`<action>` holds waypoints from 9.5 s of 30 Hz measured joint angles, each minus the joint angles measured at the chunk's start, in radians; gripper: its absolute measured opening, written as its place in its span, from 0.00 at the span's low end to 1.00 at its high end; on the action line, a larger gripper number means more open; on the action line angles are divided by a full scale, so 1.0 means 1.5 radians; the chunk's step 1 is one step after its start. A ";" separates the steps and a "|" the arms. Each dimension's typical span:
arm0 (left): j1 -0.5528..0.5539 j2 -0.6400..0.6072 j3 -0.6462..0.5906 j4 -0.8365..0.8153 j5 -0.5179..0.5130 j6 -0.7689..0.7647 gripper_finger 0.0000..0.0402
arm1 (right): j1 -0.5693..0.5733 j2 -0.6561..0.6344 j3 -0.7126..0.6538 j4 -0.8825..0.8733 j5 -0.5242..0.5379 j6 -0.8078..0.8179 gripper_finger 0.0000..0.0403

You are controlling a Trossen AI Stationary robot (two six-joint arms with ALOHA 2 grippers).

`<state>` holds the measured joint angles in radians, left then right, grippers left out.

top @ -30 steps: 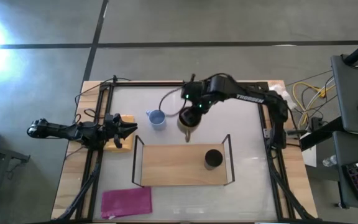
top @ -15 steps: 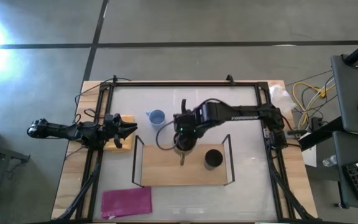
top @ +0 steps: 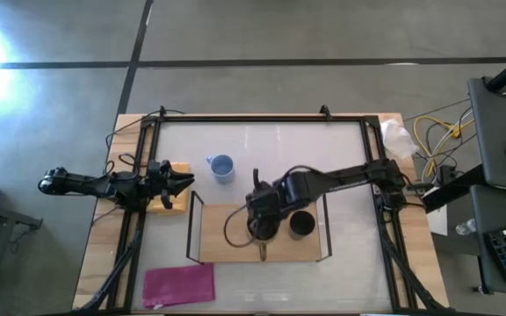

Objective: Stack small to large cups/mugs on shelf
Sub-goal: Put the brown mug on the shelf, then put the blue mug on the shelf

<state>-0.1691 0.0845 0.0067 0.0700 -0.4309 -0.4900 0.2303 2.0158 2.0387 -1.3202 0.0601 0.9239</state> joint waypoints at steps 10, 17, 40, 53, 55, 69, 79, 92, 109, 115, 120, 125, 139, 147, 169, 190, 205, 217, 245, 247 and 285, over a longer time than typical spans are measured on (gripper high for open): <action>0.000 0.000 0.000 0.000 0.000 0.000 0.21 | 0.016 0.001 -0.066 0.045 0.007 0.019 0.09; 0.000 0.000 0.000 0.000 0.000 0.000 0.21 | 0.017 0.001 -0.109 0.080 0.004 0.034 0.09; 0.000 0.000 0.000 0.000 0.000 0.000 0.21 | -0.015 0.000 -0.128 0.056 0.002 0.001 0.09; 0.000 0.000 0.000 0.000 0.000 0.000 0.21 | -0.014 -0.001 -0.129 0.071 -0.010 0.000 0.10; 0.000 0.000 0.000 0.000 0.000 0.000 0.21 | -0.014 -0.001 -0.129 0.072 -0.009 0.000 0.12; 0.000 0.000 0.000 0.000 0.000 0.000 0.21 | -0.014 -0.005 -0.129 0.080 -0.008 -0.005 0.28; 0.000 0.000 0.000 0.000 0.000 0.000 0.21 | -0.014 -0.052 -0.129 0.089 -0.003 -0.001 0.32; 0.000 0.000 0.000 0.000 0.000 0.000 0.21 | -0.022 -0.087 -0.046 0.118 0.085 -0.045 0.36; 0.000 0.000 0.000 0.172 -0.006 -0.001 0.21 | -0.060 -0.087 0.055 0.115 0.120 -0.071 0.34; 0.000 0.000 -0.001 0.409 -0.024 0.000 0.21 | -0.079 -0.087 0.054 0.113 0.120 -0.070 0.33; 0.000 0.000 0.000 0.606 -0.027 0.026 0.21 | -0.089 -0.087 0.054 0.113 0.118 -0.070 0.33; 0.000 0.004 0.042 0.576 -0.057 0.069 0.21 | -0.100 -0.087 0.053 0.113 0.118 -0.070 0.32; 0.016 0.246 0.468 -0.447 -0.096 -0.030 0.21 | -0.115 -0.116 0.053 0.017 0.212 0.002 0.40; 0.097 0.441 0.553 -0.474 0.005 -0.014 0.21 | -0.120 -0.195 0.054 -0.058 0.330 0.056 0.47; 0.558 0.821 0.730 -0.602 0.528 0.552 0.21 | -0.059 -0.208 0.042 -0.168 0.345 0.199 0.49; 0.520 0.921 0.724 -0.546 0.489 0.576 0.21 | -0.042 -0.208 -0.010 -0.167 0.344 0.264 0.49; 0.518 0.954 0.696 -0.517 0.473 0.558 0.21 | -0.042 -0.208 -0.021 -0.167 0.344 0.258 0.49; 0.517 0.969 0.685 -0.501 0.438 0.524 0.18 | -0.042 -0.208 -0.022 -0.167 0.345 0.249 0.49; 0.513 0.968 0.711 -0.536 0.260 0.157 0.00 | -0.044 -0.208 -0.028 -0.167 0.344 0.289 0.49; 0.513 0.968 0.711 -0.536 0.260 0.142 0.00 | -0.043 -0.208 -0.031 -0.167 0.344 0.292 0.49; 0.529 0.900 0.658 -0.562 0.216 0.252 0.24 | -0.043 -0.208 -0.042 -0.167 0.314 0.274 0.49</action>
<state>0.6247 1.4346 0.9943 -0.7738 -0.1067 -0.1113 0.1654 1.7031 1.9762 -1.5710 0.5313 1.3354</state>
